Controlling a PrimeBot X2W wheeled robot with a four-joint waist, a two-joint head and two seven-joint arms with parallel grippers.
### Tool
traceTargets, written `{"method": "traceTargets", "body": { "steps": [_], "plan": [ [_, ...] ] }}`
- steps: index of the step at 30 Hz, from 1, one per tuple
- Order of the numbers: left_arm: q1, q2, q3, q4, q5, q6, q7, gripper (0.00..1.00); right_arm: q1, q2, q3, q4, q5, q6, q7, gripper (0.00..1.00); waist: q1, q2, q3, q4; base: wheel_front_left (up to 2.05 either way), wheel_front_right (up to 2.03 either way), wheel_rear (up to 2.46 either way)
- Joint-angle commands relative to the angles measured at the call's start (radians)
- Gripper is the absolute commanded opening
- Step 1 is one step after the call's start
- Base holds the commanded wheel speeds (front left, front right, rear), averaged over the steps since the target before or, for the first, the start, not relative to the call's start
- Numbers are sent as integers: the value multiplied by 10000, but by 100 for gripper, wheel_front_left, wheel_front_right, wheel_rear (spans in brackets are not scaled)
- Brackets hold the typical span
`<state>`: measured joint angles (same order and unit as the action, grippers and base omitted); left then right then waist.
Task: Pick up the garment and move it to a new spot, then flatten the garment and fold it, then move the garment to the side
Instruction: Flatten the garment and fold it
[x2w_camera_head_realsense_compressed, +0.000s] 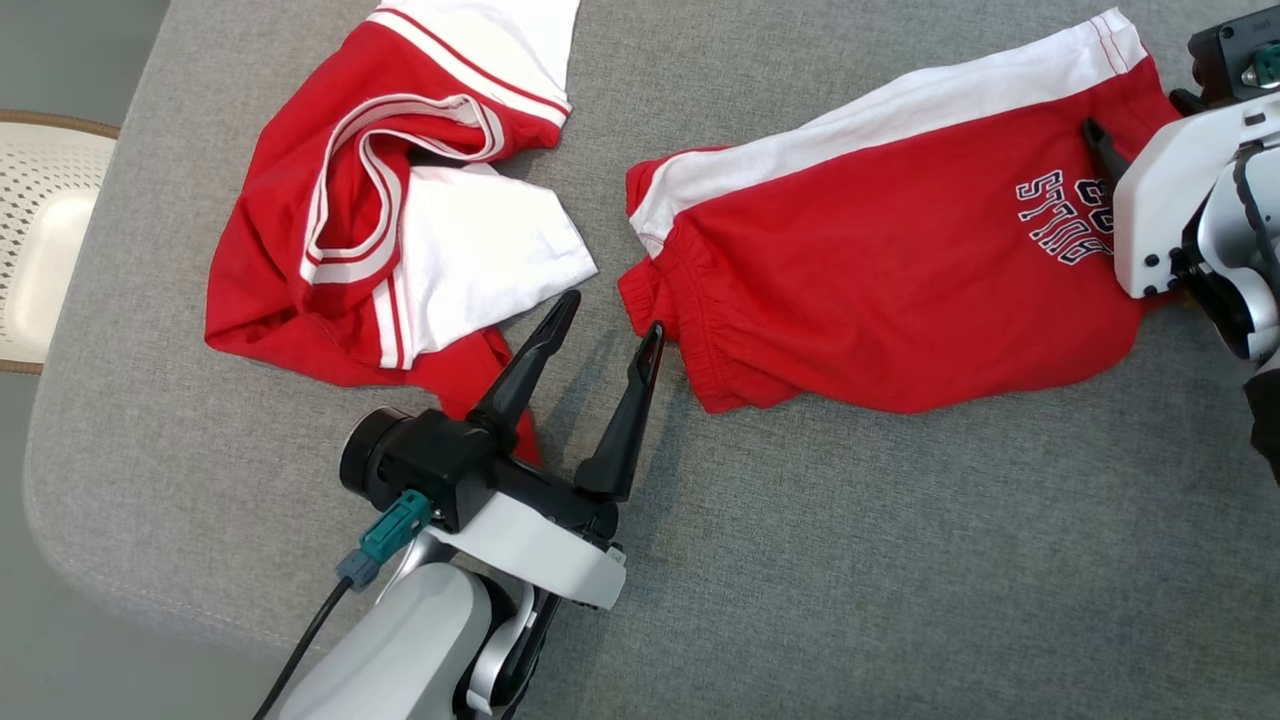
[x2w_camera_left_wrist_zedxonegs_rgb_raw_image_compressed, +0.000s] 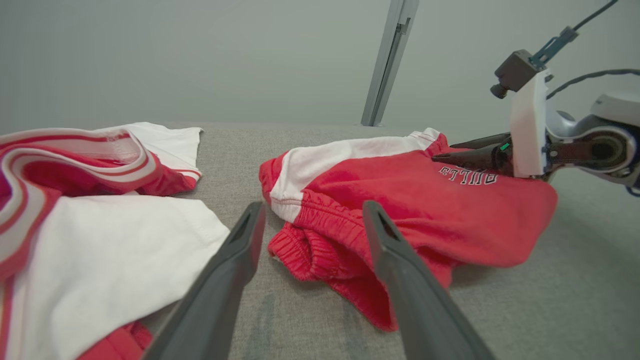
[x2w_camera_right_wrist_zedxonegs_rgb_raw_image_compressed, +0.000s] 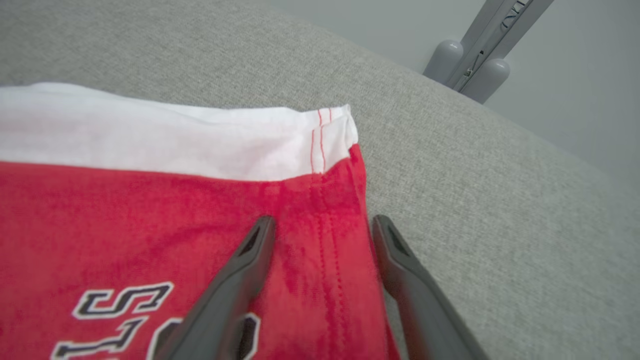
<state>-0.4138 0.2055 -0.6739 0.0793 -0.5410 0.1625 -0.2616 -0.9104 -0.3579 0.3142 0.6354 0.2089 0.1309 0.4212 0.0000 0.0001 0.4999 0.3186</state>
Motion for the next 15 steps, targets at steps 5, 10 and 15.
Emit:
{"method": "traceTargets", "body": {
  "steps": [5,10,15],
  "plan": [
    [258,-318,460,362,378,-474,-48,100,1007,159,-23,-282,162,27,880,100,0,-1,28,94,0,0,0],
    [369,-499,740,577,611,-665,-48,100,1222,252,5,-657,697,36,1130,0,0,-1,-9,112,0,0,0],
    [735,-445,1148,812,775,-729,-48,100,1458,561,-535,-1332,1609,19,604,0,0,-1,-645,-457,0,0,0]
  ]
}}
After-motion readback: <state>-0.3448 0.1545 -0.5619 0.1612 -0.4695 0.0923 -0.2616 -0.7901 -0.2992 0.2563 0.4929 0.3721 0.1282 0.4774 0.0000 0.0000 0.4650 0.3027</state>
